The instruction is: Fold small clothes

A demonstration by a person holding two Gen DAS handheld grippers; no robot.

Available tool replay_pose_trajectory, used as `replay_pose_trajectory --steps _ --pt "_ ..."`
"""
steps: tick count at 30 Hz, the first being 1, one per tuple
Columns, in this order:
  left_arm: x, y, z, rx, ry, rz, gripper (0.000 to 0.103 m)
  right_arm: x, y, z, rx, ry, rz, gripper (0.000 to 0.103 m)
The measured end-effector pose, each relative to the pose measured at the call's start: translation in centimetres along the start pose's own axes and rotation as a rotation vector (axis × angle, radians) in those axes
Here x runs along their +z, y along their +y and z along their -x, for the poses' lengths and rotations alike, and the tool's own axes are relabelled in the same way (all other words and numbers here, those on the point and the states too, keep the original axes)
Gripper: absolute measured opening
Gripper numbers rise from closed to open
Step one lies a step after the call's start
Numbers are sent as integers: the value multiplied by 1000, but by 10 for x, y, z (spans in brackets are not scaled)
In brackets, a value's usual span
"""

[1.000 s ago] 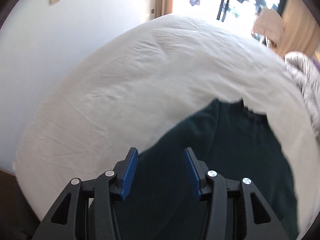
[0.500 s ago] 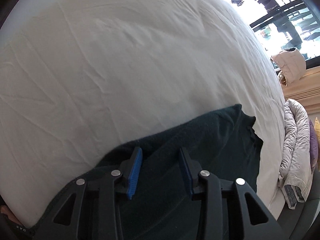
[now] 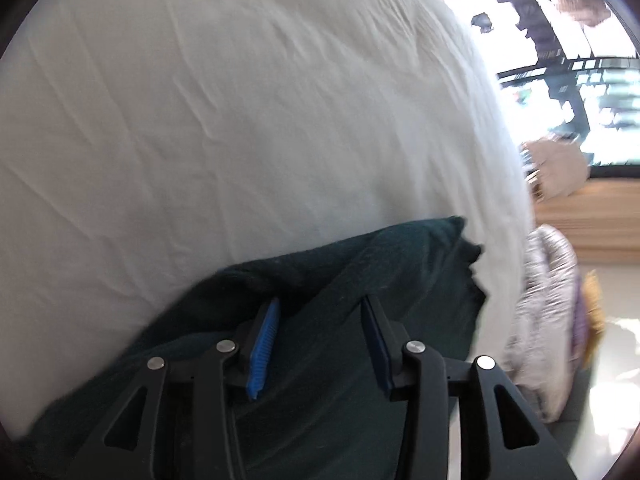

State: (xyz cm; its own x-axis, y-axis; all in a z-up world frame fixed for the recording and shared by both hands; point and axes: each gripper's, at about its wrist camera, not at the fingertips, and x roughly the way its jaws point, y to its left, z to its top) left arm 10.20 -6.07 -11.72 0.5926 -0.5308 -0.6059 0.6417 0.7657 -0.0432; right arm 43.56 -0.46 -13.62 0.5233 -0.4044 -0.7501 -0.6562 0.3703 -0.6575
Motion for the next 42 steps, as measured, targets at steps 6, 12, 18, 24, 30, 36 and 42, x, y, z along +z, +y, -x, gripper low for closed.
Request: replay_pose_trajectory --steps 6,12,18,24,30,36,42 --pt "-1 2 1 -2 -3 4 9 8 24 -9 -137 20 88 44" --pt "0 4 1 -3 -4 7 9 19 31 -8 -417 -91 140 59" --pt "0 5 2 -2 -6 7 9 27 40 -7 -465 -172 165 59" --pt "0 6 2 -1 -7 7 9 22 37 7 -449 -267 172 59" --pt "1 4 3 1 -9 5 9 19 -21 19 -133 -291 -40 62" --pt "1 4 3 3 -9 2 9 9 -105 50 102 -409 -347 71" --pt "2 2 3 2 -6 -3 9 -57 -179 -31 474 -297 -848 38"
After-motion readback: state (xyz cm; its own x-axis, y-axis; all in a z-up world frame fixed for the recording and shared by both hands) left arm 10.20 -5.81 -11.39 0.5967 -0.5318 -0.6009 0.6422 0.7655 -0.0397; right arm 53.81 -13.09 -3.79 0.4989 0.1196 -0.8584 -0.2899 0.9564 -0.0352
